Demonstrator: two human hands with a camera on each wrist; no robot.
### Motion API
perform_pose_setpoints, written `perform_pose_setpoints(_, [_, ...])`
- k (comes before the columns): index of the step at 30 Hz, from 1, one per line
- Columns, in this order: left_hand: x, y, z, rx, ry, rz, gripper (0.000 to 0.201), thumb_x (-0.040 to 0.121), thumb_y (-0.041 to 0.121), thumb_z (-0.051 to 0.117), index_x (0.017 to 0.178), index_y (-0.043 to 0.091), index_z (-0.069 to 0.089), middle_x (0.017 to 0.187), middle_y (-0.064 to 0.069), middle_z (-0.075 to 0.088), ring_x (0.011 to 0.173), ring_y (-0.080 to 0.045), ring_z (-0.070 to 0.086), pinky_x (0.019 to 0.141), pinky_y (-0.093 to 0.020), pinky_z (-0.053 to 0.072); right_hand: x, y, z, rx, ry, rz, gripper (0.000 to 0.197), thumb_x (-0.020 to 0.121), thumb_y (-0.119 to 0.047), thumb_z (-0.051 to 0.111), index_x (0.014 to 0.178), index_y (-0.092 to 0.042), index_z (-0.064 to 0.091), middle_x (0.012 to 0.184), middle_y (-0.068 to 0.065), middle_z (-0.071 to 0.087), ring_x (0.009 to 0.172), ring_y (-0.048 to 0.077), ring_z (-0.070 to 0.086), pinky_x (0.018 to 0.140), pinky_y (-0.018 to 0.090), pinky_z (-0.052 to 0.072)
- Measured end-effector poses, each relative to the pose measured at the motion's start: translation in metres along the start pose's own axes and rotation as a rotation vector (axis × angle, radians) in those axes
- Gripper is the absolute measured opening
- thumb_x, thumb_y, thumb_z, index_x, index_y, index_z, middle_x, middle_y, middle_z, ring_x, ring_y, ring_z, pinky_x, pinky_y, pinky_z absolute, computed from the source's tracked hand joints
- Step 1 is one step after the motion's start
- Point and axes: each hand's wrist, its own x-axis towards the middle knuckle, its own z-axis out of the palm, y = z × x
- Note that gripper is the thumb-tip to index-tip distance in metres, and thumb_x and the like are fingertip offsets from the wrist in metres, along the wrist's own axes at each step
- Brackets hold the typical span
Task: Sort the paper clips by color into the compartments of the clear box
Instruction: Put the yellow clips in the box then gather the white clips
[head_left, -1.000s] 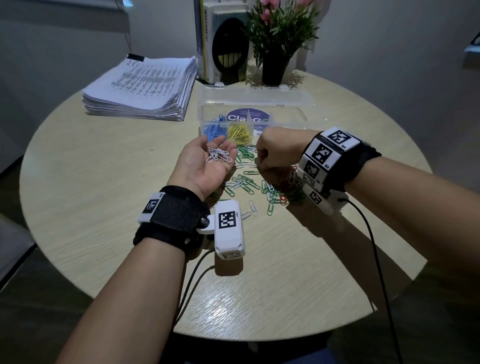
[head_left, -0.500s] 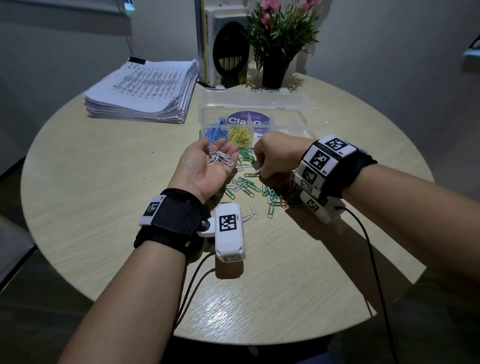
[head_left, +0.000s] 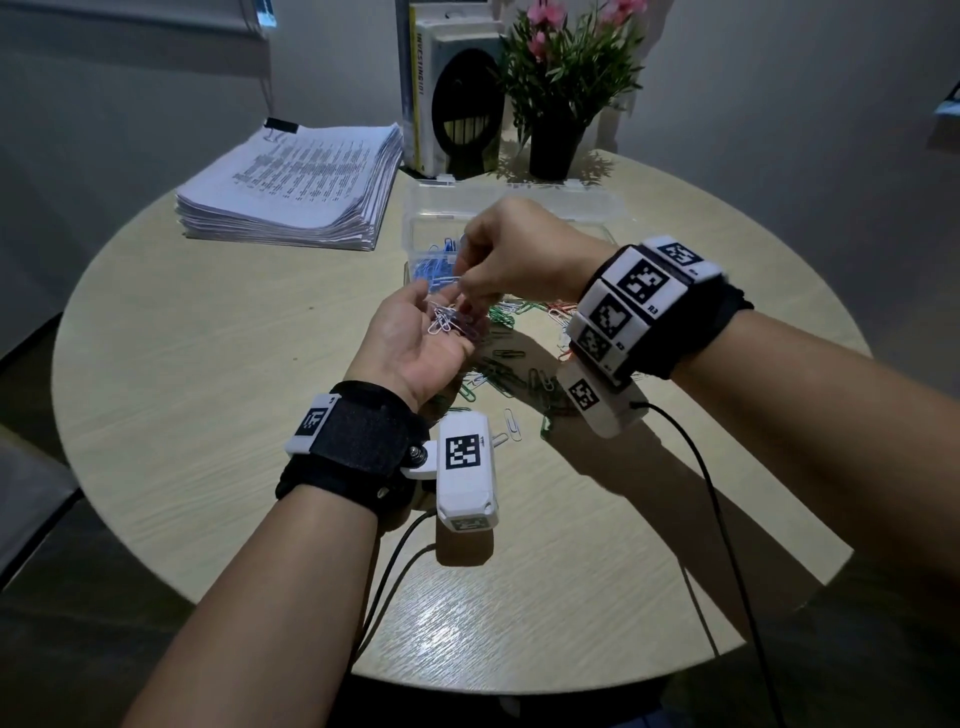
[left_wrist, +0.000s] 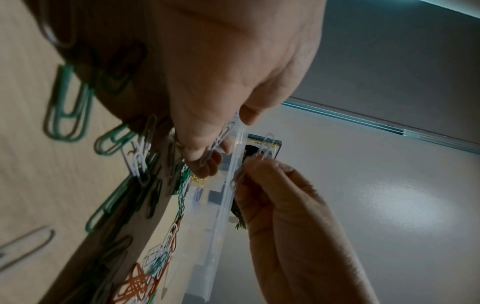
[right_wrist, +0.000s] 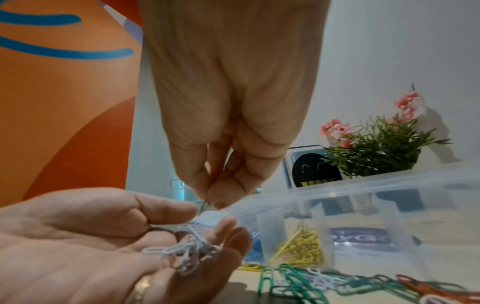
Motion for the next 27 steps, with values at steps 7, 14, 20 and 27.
perform_pose_setpoints(7, [0.001, 0.008, -0.003, -0.021, 0.101, 0.056, 0.036, 0.102, 0.022, 0.031, 0.091, -0.002, 0.057, 0.093, -0.018, 0.056, 0.084, -0.025, 0.056, 0.08, -0.034, 0.048, 0.005, 0.018, 0.002, -0.121, -0.031, 0.084, 0.014, 0.086, -0.002, 0.061, 0.095, 0.001, 0.072, 0.081, 0.017, 0.072, 0.063, 0.02, 0.066, 0.065, 0.029, 0.057])
perform_pose_setpoints(14, [0.0, 0.027, -0.009, -0.085, 0.156, 0.16, 0.034, 0.101, 0.021, 0.033, 0.084, 0.002, 0.056, 0.083, -0.013, 0.054, 0.076, -0.021, 0.054, 0.07, -0.027, 0.047, 0.004, 0.036, 0.019, -0.389, -0.138, 0.115, 0.019, 0.086, -0.019, 0.066, 0.096, -0.005, 0.074, 0.094, 0.012, 0.073, 0.08, 0.021, 0.061, 0.07, 0.027, 0.048])
perform_pose_setpoints(20, [0.002, 0.026, -0.011, -0.072, 0.17, 0.162, 0.032, 0.101, 0.021, 0.034, 0.088, 0.002, 0.056, 0.085, -0.012, 0.054, 0.079, -0.02, 0.055, 0.072, -0.028, 0.048, 0.008, 0.031, 0.026, -0.415, -0.174, 0.113, 0.03, 0.078, -0.03, 0.077, 0.096, -0.006, 0.073, 0.09, 0.007, 0.071, 0.079, 0.019, 0.061, 0.066, 0.026, 0.046])
perform_pose_setpoints(27, [0.005, 0.024, -0.012, -0.064, 0.17, 0.158, 0.032, 0.1, 0.022, 0.035, 0.088, 0.002, 0.057, 0.087, -0.013, 0.055, 0.081, -0.021, 0.056, 0.072, -0.028, 0.049, 0.008, 0.027, 0.029, -0.466, -0.276, 0.088, 0.028, 0.088, -0.024, 0.064, 0.107, -0.004, 0.069, 0.104, 0.011, 0.07, 0.094, 0.025, 0.065, 0.082, 0.034, 0.054])
